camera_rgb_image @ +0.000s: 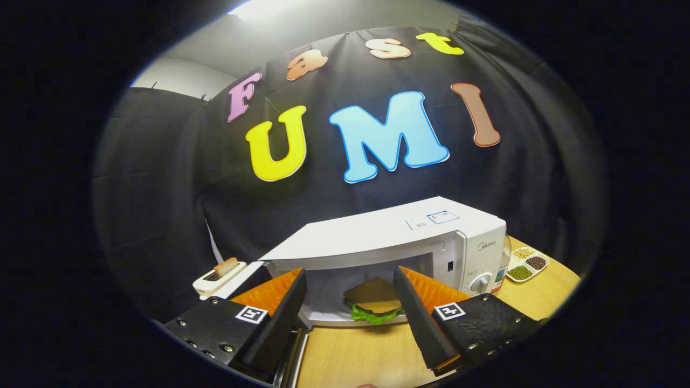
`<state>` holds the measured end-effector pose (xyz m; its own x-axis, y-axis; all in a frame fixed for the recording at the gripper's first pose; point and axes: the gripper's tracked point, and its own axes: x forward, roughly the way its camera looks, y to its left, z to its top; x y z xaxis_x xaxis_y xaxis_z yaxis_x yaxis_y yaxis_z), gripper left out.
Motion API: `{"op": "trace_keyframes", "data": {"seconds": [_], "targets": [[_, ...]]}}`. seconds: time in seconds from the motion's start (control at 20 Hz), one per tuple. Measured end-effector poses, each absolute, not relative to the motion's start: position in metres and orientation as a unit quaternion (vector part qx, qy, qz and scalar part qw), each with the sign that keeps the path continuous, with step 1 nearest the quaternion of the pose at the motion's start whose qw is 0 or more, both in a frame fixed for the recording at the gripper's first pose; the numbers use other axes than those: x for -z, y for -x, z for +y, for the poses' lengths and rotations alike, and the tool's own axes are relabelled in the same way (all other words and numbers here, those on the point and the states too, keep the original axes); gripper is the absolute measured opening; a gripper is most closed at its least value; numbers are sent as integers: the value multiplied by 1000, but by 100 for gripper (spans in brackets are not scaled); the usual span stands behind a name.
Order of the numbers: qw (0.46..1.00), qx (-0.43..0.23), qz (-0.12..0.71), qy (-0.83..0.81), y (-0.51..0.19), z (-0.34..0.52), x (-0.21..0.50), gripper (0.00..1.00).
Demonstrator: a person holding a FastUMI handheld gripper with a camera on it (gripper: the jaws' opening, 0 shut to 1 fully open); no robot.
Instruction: Open the microwave, put the food inside, and close the microwave door.
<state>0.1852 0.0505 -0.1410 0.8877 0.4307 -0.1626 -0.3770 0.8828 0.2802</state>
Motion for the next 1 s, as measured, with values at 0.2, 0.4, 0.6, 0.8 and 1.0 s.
{"op": "trace_keyframes", "data": {"seconds": [0.2,0.4,0.6,0.8,1.0], "targets": [[958,-248,97,-108,-126,72,109,97],[944,-311,85,-67,-57,113,87,97],[925,-365,82,-59,1,157,73,97],[906,-410,89,-54,52,191,75,97],[885,-447,124,-38,91,220,107,97]]}}
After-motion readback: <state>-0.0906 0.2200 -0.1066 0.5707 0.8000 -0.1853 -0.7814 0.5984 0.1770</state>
